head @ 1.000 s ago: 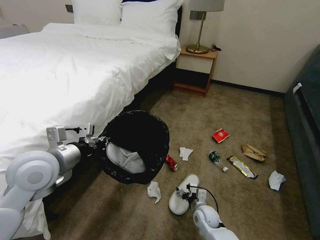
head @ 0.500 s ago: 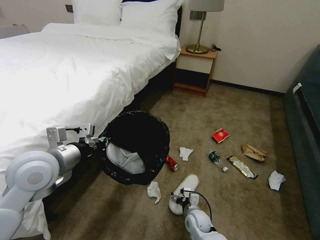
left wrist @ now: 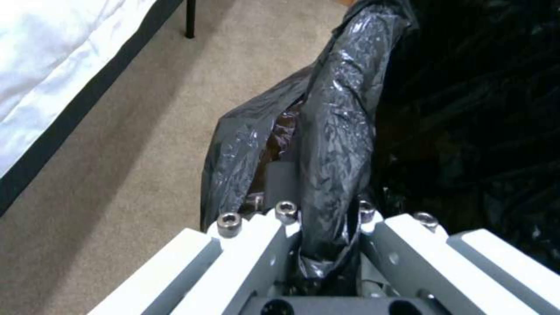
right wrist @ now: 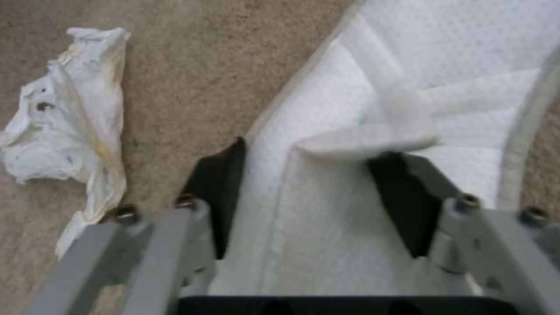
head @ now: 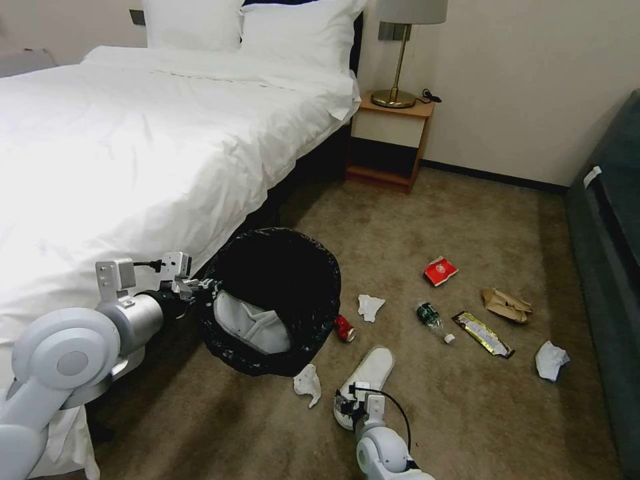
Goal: Pick up the trash bin, then pick up the garbage on the floor and place it into the trash bin.
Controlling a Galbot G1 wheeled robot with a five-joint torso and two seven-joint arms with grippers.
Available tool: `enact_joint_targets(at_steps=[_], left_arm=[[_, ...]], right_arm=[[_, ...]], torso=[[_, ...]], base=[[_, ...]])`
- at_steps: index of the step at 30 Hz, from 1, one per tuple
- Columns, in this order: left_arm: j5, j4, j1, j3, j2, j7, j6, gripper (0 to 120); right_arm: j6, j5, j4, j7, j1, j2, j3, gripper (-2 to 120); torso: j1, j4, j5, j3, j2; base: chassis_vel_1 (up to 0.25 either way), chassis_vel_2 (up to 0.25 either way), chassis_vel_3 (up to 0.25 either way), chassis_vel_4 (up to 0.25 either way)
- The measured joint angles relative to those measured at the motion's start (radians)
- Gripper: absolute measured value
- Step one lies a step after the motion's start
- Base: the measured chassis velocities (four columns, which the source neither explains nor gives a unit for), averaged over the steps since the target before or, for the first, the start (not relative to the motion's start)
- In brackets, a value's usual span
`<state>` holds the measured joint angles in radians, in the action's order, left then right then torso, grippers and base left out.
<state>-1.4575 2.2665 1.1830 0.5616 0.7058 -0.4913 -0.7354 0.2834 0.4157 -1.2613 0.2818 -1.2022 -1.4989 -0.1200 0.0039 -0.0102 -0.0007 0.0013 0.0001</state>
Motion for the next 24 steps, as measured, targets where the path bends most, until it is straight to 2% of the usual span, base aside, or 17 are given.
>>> enact_joint_targets(at_steps=[1, 2, 4, 5, 6, 8, 12, 14, 24], left_arm=[[0.0, 0.0, 0.0, 0.0, 0.0, 0.0, 0.0, 1], [0.001, 0.0, 0.0, 0.0, 0.003, 0.001, 0.0, 1], [0.001, 0.0, 0.001, 0.0, 0.004, 0.001, 0.0, 1], [0.004, 0.002, 0.005, 0.0, 0.006, 0.003, 0.0, 1], [0.004, 0.002, 0.005, 0.0, 0.006, 0.003, 0.0, 1], [0.009, 0.004, 0.014, 0.002, 0.009, 0.008, 0.0, 1], [0.013, 0.003, 0.014, 0.002, 0.012, 0.013, 0.0, 1], [0.016, -0.002, 0.009, -0.001, 0.015, 0.017, 0.0, 1], [0.042, -0.01, 0.013, -0.004, 0.024, 0.039, 0.0, 1]], right_arm=[[0.0, 0.0, 0.0, 0.0, 0.0, 0.0, 0.0, 50], [-0.002, 0.0, 0.0, 0.0, 0.001, 0.003, -0.001, 43], [-0.002, 0.0, -0.001, 0.0, 0.001, 0.005, -0.002, 39], [-0.002, 0.003, -0.002, 0.001, 0.001, 0.007, -0.004, 33], [-0.002, 0.003, -0.002, 0.001, 0.001, 0.007, -0.004, 33], [-0.003, 0.005, -0.004, 0.002, 0.001, 0.01, -0.01, 21], [-0.005, 0.008, -0.005, 0.002, 0.002, 0.012, -0.012, 13], [-0.008, 0.009, -0.004, 0.002, 0.003, 0.013, -0.014, 1], [-0.016, 0.015, -0.044, 0.016, -0.004, 0.042, -0.039, 0]], torso=[[0.0, 0.0, 0.0, 0.0, 0.0], [0.0, 0.0002, 0.0002, 0.0, 0.0], [0.0, 0.0002, 0.0004, 0.0, 0.0], [0.0, 0.0003, 0.0006, 0.0, 0.0], [0.0, 0.0003, 0.0006, 0.0, 0.0], [0.0, 0.0007, 0.0007, 0.0, 0.0], [0.0, 0.0007, 0.0009, 0.0, 0.0], [0.0, 0.0007, 0.0011, 0.0, 0.0], [0.0, 0.0006, 0.0009, 0.0, 0.0]], base=[[0.0, 0.0, 0.0, 0.0], [0.0, 0.0, 0.0, 0.0], [0.0, 0.0, 0.0, 0.0], [0.0, 0.0, 0.0, 0.0], [0.0, 0.0, 0.0, 0.0], [0.0, 0.0, 0.0, 0.0], [0.0, 0.0, 0.0, 0.0], [0.0, 0.0, 0.0, 0.0], [0.0, 0.0, 0.0, 0.0]])
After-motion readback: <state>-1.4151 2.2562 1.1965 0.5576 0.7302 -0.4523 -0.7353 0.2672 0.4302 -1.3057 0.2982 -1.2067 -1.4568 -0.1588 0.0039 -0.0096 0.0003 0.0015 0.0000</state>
